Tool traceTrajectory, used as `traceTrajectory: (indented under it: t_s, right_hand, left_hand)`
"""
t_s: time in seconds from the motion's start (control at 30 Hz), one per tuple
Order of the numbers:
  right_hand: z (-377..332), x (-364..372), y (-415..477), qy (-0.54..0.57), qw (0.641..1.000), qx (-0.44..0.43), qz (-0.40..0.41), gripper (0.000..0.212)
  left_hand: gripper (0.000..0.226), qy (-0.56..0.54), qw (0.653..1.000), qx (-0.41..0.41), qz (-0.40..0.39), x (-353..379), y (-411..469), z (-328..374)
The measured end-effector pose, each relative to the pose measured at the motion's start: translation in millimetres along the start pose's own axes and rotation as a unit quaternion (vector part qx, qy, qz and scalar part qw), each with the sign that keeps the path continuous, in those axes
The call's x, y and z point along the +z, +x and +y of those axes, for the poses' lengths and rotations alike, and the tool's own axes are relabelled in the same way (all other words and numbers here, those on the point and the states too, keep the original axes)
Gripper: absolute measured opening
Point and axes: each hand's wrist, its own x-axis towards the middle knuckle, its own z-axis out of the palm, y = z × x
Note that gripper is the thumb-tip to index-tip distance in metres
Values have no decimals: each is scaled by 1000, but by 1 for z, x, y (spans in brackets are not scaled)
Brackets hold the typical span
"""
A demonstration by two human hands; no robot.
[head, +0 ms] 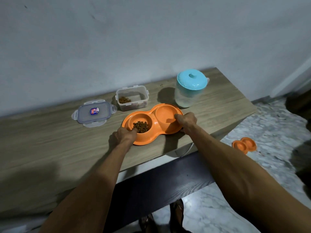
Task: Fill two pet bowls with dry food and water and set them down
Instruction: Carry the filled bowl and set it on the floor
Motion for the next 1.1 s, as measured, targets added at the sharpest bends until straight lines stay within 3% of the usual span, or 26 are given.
traceTrajectory:
  t_s: [0.33,0.6,1.1]
  right_hand:
    - [45,-73,-16,40,999,1,31,50]
    - [87,-182,2,77,995,12,66,54]
    - [207,-444,93,125,985,30,115,45]
  left_hand:
    - [56,-87,996,10,-21,35,-52,15]
    - [50,-67,994,80,-40,99,-131,62]
    - [54,-62,982,157,-82,306,-310,169]
